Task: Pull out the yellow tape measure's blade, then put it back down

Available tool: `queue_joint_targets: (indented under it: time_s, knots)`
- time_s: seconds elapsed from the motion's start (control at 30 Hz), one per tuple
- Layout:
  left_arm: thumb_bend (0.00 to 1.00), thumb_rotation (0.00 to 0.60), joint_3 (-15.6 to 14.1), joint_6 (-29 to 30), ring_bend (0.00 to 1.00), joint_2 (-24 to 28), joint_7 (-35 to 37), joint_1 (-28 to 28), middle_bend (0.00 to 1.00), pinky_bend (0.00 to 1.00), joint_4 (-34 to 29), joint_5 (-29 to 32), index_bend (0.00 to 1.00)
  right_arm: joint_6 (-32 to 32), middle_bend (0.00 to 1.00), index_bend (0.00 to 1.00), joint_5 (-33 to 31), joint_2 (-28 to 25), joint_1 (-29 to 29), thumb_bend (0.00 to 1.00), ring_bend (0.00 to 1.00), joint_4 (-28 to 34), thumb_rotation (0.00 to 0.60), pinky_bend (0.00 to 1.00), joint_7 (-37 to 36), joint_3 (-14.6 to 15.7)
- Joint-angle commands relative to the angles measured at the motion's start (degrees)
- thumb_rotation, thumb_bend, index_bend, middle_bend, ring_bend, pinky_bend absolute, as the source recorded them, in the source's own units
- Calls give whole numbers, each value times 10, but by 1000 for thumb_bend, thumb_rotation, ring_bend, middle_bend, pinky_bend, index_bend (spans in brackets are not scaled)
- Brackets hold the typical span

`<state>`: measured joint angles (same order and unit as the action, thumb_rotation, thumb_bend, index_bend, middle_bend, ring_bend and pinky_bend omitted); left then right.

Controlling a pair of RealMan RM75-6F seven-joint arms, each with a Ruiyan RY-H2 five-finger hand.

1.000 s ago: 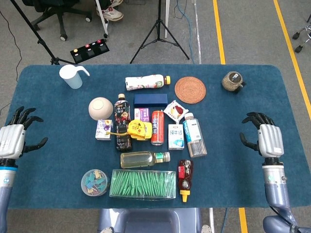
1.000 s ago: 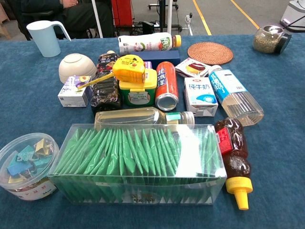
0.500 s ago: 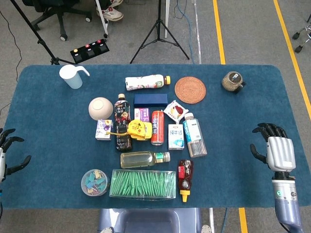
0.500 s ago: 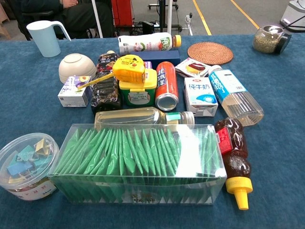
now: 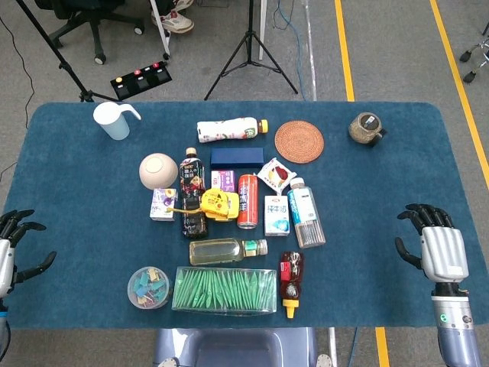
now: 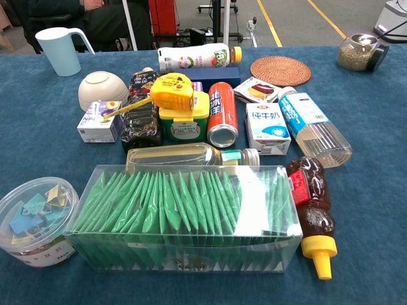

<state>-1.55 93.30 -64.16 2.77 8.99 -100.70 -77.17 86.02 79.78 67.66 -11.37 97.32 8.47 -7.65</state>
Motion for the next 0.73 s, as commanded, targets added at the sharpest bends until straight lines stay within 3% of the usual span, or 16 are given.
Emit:
queue_joint_targets:
  time_s: [0.03, 0.73]
  knots:
    - [218, 600, 4, 1, 111, 2, -1, -6, 204, 252, -7, -9, 359, -1, 268, 352, 6, -5, 5, 352, 213, 1, 600, 187, -15, 4]
    - [219, 600, 20, 5, 122, 29, 1, -45, 210, 251, -38, -33, 360, 8, 268, 343, 22, -14, 31, 352, 213, -8, 600, 193, -80, 10]
